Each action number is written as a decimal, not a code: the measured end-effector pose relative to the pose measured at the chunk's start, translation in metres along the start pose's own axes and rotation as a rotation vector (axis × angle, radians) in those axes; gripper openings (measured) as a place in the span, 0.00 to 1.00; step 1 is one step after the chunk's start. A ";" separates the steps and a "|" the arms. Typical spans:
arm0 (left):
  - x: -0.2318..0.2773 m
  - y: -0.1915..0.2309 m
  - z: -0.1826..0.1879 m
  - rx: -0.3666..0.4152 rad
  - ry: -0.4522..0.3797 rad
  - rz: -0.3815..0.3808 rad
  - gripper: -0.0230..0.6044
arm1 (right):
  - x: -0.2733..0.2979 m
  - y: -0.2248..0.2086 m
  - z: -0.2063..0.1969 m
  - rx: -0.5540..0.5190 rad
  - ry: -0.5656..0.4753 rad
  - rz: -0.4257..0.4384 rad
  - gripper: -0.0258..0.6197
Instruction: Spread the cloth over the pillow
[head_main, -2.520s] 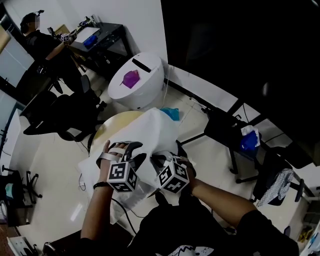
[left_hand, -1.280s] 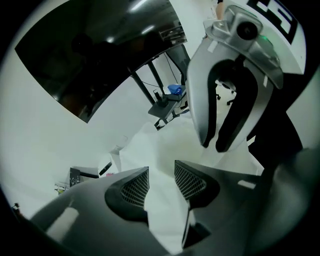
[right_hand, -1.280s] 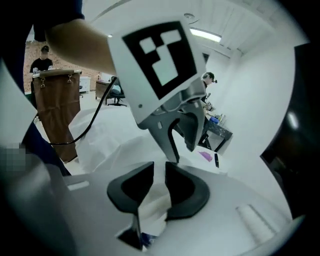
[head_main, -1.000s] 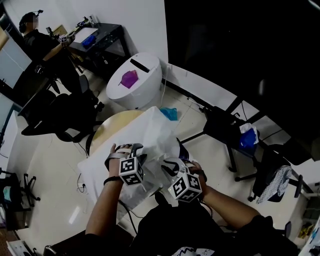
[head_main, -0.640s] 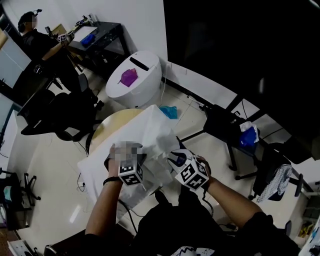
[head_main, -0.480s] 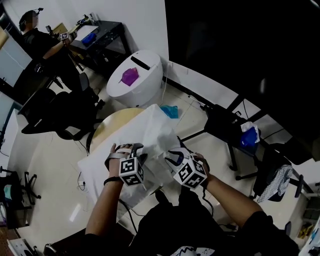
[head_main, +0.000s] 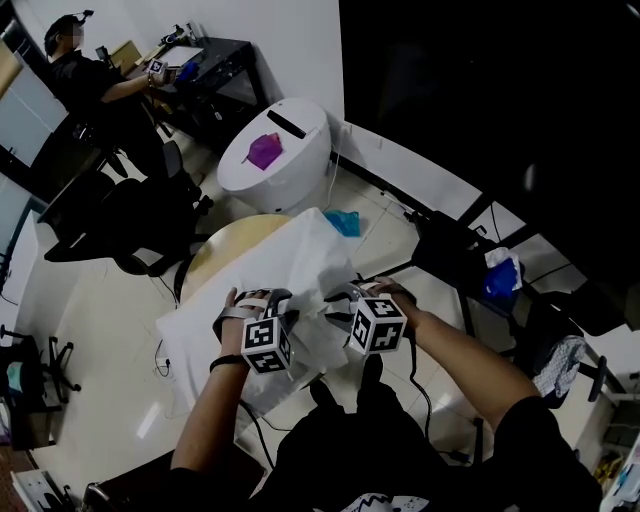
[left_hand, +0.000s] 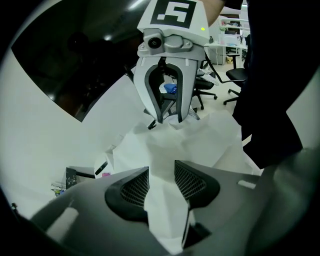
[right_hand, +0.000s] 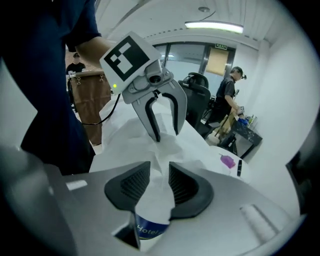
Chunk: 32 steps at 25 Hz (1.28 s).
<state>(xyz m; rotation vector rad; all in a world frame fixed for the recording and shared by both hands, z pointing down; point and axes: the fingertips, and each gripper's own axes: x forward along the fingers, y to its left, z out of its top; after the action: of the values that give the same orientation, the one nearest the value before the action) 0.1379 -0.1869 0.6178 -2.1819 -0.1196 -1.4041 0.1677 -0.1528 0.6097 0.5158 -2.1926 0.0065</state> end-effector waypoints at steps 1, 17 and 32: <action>0.001 0.000 0.000 -0.003 0.000 0.000 0.28 | 0.002 0.002 0.000 -0.006 0.000 0.036 0.24; 0.002 0.000 0.005 -0.024 -0.006 0.007 0.28 | 0.009 0.006 -0.009 -0.025 0.038 0.134 0.10; -0.022 0.031 0.050 -0.050 -0.126 0.110 0.28 | -0.065 -0.002 -0.060 0.074 0.030 -0.108 0.07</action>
<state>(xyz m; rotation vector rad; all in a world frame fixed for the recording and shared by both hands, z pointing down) 0.1795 -0.1847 0.5706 -2.2812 -0.0099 -1.2218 0.2495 -0.1204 0.5982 0.6710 -2.1394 0.0378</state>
